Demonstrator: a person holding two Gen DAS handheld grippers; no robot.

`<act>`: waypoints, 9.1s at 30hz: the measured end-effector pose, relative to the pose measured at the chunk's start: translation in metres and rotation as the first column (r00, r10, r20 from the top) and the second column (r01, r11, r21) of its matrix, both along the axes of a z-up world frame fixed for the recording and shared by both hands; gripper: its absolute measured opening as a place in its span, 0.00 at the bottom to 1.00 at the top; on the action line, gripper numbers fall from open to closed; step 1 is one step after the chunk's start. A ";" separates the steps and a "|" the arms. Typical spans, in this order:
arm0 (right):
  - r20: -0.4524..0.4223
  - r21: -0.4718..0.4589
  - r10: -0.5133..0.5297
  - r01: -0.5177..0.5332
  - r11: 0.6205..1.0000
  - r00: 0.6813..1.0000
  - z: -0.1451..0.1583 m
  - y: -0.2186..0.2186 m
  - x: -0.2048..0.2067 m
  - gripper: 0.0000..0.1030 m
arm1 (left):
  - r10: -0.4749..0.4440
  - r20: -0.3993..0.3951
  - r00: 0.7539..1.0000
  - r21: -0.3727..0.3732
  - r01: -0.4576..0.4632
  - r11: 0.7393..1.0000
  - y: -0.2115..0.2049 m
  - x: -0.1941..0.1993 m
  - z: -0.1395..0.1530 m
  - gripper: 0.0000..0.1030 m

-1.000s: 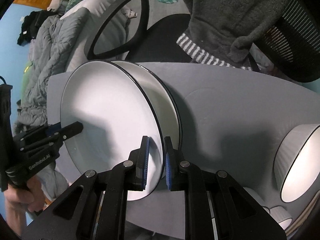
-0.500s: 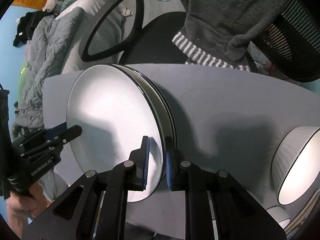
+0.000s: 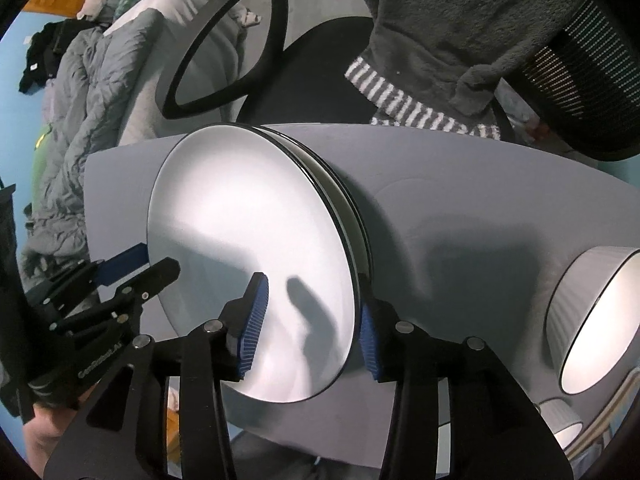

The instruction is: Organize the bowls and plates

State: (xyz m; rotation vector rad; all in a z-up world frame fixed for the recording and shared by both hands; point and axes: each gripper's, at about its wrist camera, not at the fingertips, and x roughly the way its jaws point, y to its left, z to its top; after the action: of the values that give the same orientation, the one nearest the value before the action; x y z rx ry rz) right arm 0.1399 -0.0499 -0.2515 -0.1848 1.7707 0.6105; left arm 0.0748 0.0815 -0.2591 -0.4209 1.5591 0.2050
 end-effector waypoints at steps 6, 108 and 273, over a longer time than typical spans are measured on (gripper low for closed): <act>0.017 -0.017 -0.004 0.005 1.000 1.000 0.004 0.003 -0.005 0.47 | 0.014 0.022 1.000 -0.010 -0.014 1.000 0.002 -0.008 0.006 0.43; 0.723 0.049 -0.309 0.400 0.915 0.618 0.279 -0.125 -0.171 0.65 | -0.248 0.640 0.727 0.075 0.263 0.962 -0.057 -0.155 0.269 0.70; 0.269 0.028 -0.147 0.145 0.989 0.952 0.073 -0.223 0.019 0.05 | -0.157 0.175 0.972 -0.025 0.164 0.986 -0.200 0.051 0.080 0.07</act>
State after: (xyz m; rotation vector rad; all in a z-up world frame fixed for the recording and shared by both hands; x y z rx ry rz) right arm 0.1584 -0.2732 -0.1788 -0.1238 1.5016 0.4615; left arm 0.1262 -0.1182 -0.1789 -0.3317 1.4205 0.0123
